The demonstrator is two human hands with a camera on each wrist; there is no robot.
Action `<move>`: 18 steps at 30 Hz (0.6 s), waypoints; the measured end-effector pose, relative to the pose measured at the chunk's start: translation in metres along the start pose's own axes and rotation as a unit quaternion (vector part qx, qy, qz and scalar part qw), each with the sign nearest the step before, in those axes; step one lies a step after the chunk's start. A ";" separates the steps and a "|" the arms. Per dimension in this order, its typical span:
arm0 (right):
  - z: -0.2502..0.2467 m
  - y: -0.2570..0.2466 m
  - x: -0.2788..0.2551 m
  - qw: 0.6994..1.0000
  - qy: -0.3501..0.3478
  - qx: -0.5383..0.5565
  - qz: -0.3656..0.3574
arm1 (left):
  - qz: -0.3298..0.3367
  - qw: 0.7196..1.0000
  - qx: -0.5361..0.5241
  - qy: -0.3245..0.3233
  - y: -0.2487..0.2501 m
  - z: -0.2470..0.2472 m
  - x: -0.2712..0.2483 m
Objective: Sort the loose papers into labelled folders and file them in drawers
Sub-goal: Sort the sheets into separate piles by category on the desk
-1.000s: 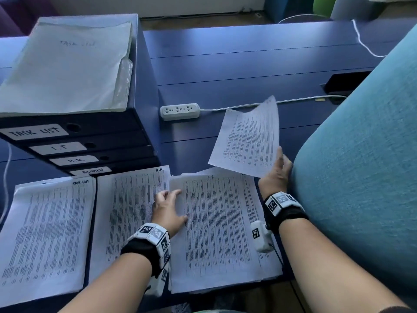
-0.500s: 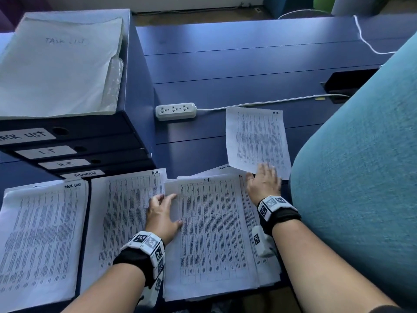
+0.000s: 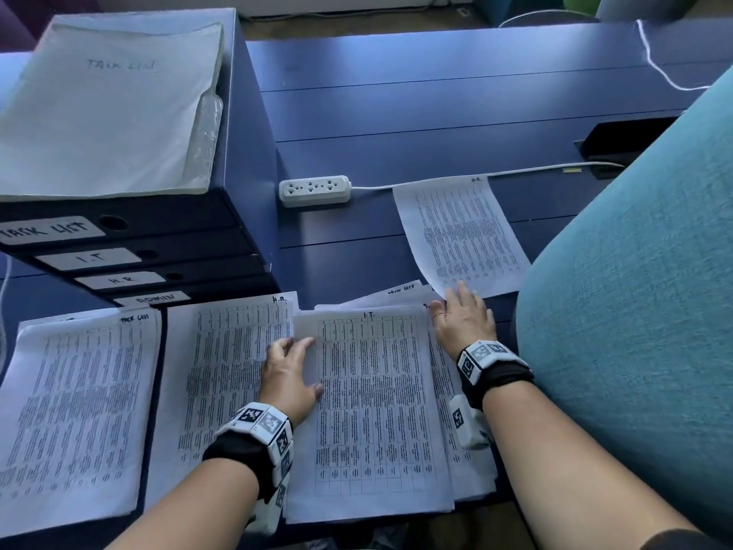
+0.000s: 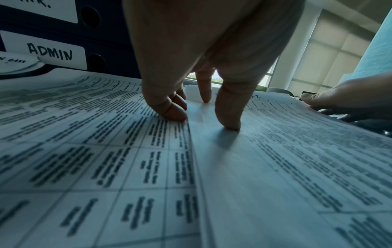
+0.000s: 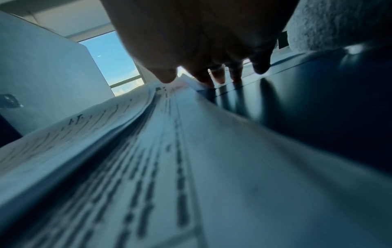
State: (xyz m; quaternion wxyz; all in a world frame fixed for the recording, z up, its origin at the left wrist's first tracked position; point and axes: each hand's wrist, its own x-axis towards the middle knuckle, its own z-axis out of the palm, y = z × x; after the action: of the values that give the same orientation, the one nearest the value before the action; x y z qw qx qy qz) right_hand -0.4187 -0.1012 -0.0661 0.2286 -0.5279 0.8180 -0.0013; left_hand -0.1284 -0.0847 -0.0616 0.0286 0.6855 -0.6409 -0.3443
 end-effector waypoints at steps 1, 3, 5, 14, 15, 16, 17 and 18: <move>0.001 0.001 0.001 1.000 -0.004 0.015 0.012 | -0.001 1.000 0.001 0.000 0.000 0.000 0.000; 0.002 0.002 0.002 0.999 0.007 0.036 0.012 | -0.003 1.000 0.003 -0.003 0.000 0.000 0.000; 0.000 -0.001 -0.002 0.997 0.069 0.030 -0.010 | -0.004 1.000 0.002 -0.004 0.001 0.000 -0.001; 0.007 -0.015 -0.035 0.987 0.051 0.129 0.077 | 0.000 1.000 -0.010 -0.001 0.009 -0.004 -0.009; 0.009 -0.017 -0.038 0.987 0.043 0.138 0.070 | 0.003 1.000 -0.006 -0.005 0.012 -0.003 -0.011; 0.011 -0.019 -0.041 0.987 0.037 0.141 0.065 | 0.003 1.000 -0.004 -0.010 0.013 -0.003 -0.013; 0.012 -0.021 -0.045 0.988 0.032 0.138 0.064 | 0.003 1.000 -0.003 -0.014 0.014 -0.002 -0.014; 0.013 -0.023 -0.048 0.989 0.026 0.132 0.064 | 0.002 1.000 -0.002 -0.017 0.015 -0.001 -0.016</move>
State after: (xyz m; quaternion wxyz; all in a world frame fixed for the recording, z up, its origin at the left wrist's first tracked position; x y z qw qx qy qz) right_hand -0.3777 -0.0667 -0.0537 0.2745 -0.4392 0.8485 -0.1088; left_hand -0.1397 -0.0738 -0.0465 0.0197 0.6781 -0.6422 -0.3568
